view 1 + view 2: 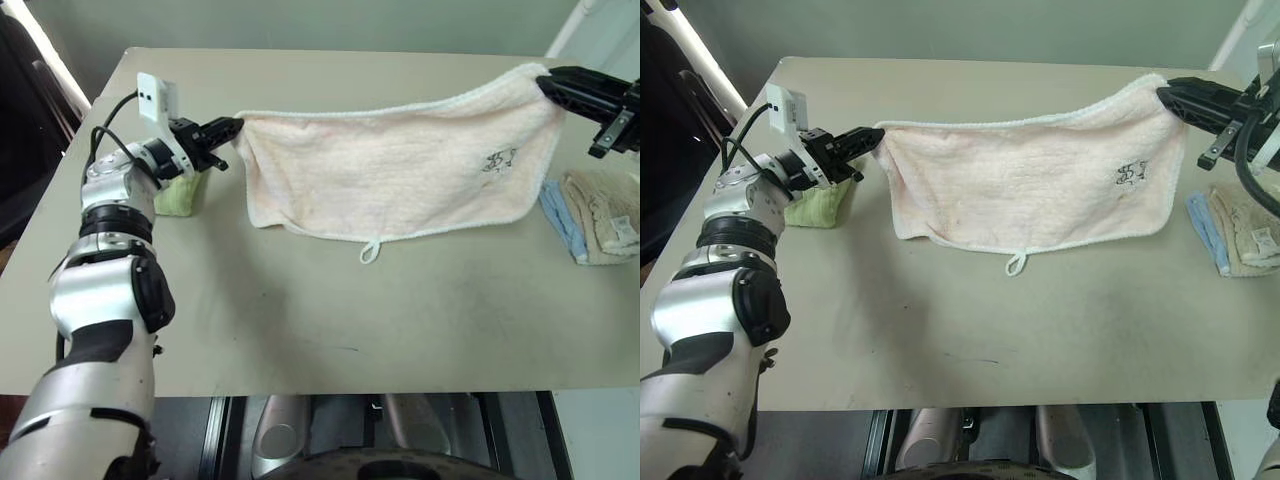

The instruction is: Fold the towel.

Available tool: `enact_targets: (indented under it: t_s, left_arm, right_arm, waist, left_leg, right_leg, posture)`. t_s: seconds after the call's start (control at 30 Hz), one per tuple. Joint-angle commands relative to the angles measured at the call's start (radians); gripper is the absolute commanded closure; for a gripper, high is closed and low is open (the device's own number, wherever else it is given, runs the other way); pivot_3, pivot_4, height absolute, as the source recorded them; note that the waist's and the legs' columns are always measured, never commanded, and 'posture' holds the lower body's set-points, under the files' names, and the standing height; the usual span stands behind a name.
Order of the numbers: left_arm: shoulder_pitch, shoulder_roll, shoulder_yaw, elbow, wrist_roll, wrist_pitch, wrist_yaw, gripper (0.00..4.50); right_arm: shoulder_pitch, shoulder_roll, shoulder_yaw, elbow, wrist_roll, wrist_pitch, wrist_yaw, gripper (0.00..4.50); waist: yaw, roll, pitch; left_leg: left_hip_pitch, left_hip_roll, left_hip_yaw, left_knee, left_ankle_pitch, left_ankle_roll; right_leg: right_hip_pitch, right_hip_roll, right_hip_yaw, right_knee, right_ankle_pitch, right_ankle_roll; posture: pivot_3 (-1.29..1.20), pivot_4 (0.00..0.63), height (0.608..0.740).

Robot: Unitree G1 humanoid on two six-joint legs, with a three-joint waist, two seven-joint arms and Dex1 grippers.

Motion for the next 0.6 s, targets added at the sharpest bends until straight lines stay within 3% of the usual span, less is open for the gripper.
enact_targets:
  t_s: [0.03,0.23,0.47,0.6]
  left_arm:
    - [-0.077,0.011,0.000,0.007,0.016,-0.035,0.040,4.45]
    - [-0.157,0.002,-0.017,0.047,0.081,-0.115,0.216,4.45]
    - [-0.234,0.001,-0.012,0.070,0.146,-0.255,0.471,4.45]
    - [-0.209,0.021,-0.027,0.069,0.169,-0.291,0.381,4.45]
  right_arm:
    - [-0.097,0.045,0.026,0.139,-0.078,-0.105,-0.055,4.50]
    - [-0.270,0.134,0.099,0.444,-0.224,-0.279,-0.108,4.50]
    - [-0.492,0.223,0.118,0.877,-0.367,-0.558,-0.294,4.50]
    - [-0.421,0.238,0.084,0.847,-0.319,-0.634,-0.238,4.50]
  waist:
    - [-0.001,0.000,0.000]
    - [-0.007,0.000,0.000]
    - [-0.010,0.003,0.002]
    - [-0.009,0.003,0.002]
  left_leg:
    - [0.000,0.000,0.000,0.000,0.000,0.000]
    - [-0.001,0.000,0.000,0.000,0.001,0.001]
    - [-0.007,0.001,0.001,-0.001,0.002,0.000]
    - [-0.011,0.001,0.003,-0.001,0.003,-0.001]
  right_leg:
    - [0.000,0.000,0.000,0.000,0.001,-0.001]
    - [-0.002,-0.001,0.000,0.000,0.003,-0.001]
    - [-0.010,-0.001,0.000,0.001,0.004,-0.003]
    - [-0.014,-0.001,-0.001,0.002,0.003,-0.004]
  posture:
    - [0.00,0.150,0.697]
    - [0.00,0.150,0.697]
    - [0.00,0.150,0.697]
    - [0.00,0.150,0.697]
